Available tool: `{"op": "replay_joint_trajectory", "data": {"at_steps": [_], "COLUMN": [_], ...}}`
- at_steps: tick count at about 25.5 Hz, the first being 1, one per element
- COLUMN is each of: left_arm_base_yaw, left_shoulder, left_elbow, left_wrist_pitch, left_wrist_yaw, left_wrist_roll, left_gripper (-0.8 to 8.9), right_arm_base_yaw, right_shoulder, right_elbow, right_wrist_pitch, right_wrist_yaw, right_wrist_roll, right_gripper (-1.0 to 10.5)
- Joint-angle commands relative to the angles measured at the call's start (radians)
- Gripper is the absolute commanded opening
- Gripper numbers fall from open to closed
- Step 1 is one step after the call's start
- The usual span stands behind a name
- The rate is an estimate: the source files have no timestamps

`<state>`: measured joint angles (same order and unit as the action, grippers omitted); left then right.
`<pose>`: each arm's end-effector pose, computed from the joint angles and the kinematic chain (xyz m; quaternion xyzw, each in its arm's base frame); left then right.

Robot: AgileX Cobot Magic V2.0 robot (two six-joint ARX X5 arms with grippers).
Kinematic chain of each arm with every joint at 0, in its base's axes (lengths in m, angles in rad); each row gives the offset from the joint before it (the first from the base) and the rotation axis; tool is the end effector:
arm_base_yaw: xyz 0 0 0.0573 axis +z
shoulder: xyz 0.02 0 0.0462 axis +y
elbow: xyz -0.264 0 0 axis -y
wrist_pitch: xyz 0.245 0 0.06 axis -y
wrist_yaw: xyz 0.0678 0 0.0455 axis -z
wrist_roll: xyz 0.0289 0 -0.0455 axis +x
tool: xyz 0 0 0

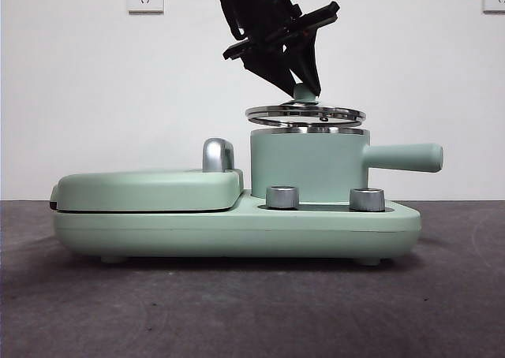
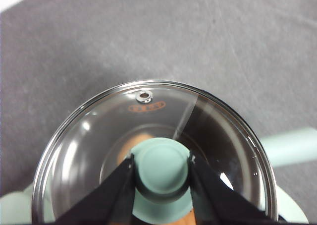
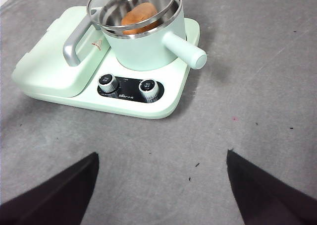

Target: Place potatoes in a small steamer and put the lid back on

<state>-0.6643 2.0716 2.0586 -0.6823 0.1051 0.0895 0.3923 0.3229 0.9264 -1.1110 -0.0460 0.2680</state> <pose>0.3655 -0.2901 0.3300 0.1329 0.3113 -0.3671 0.8664 0.0196 0.0096 0.3287 0.0834 0.2732 0.1755 0.9421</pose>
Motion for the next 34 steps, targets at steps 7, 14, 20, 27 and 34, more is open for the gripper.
{"op": "replay_joint_trajectory", "data": {"at_steps": [7, 14, 20, 27, 34], "left_arm_base_yaw": [0.0, 0.002, 0.002, -0.004, -0.01], "left_shoulder": [0.031, 0.032, 0.052, 0.07, 0.07], "left_elbow": [0.027, 0.027, 0.027, 0.027, 0.027], "left_wrist_pitch": [0.076, 0.076, 0.06, 0.051, 0.036], "left_wrist_yaw": [0.019, 0.003, 0.002, 0.004, 0.003], "left_wrist_roll": [-0.004, -0.013, -0.05, -0.057, -0.054], "left_gripper": [0.06, 0.06, 0.06, 0.06, 0.06], "right_arm_base_yaw": [0.005, 0.005, 0.005, 0.005, 0.005], "right_shoulder": [0.001, 0.001, 0.001, 0.001, 0.001], "right_elbow": [0.006, 0.006, 0.006, 0.006, 0.006], "right_wrist_pitch": [0.003, 0.003, 0.002, 0.003, 0.003], "right_wrist_yaw": [0.021, 0.022, 0.024, 0.051, 0.067], "right_wrist_roll": [0.015, 0.017, 0.017, 0.016, 0.016], "right_gripper": [4.1, 4.1, 4.1, 4.1, 4.1]}}
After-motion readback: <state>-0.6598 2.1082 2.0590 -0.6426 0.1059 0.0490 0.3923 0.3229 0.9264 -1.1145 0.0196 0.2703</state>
